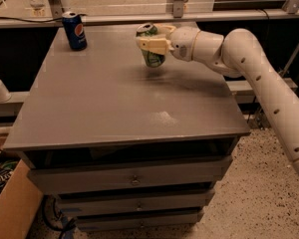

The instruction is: Place green can upright

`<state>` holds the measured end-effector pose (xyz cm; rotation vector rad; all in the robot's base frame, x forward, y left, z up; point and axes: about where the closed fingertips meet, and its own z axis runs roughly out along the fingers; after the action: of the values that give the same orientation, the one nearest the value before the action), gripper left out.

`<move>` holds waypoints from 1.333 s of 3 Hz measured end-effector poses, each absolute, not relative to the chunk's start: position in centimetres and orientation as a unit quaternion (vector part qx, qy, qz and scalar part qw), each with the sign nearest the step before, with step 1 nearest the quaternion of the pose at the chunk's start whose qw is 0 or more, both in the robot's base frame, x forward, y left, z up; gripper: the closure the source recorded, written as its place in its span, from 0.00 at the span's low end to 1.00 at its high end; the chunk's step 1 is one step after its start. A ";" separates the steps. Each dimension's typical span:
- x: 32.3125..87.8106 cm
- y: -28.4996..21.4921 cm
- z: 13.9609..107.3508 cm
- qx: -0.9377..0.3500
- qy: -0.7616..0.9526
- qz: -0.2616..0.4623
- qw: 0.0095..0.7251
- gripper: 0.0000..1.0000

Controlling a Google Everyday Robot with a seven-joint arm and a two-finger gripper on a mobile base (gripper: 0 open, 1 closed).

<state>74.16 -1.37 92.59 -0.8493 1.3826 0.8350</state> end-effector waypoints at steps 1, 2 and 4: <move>74.0 -1.7 90.9 -0.343 0.605 0.374 0.614 1.00; 73.8 -2.4 89.9 -0.319 0.607 0.379 0.621 1.00; 73.8 -3.3 89.6 -0.303 0.611 0.380 0.625 0.58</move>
Offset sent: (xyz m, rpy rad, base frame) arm -0.0047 -0.0270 -0.0394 0.1261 0.0629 -0.0969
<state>73.76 -3.25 89.56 -0.6960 1.4022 0.8723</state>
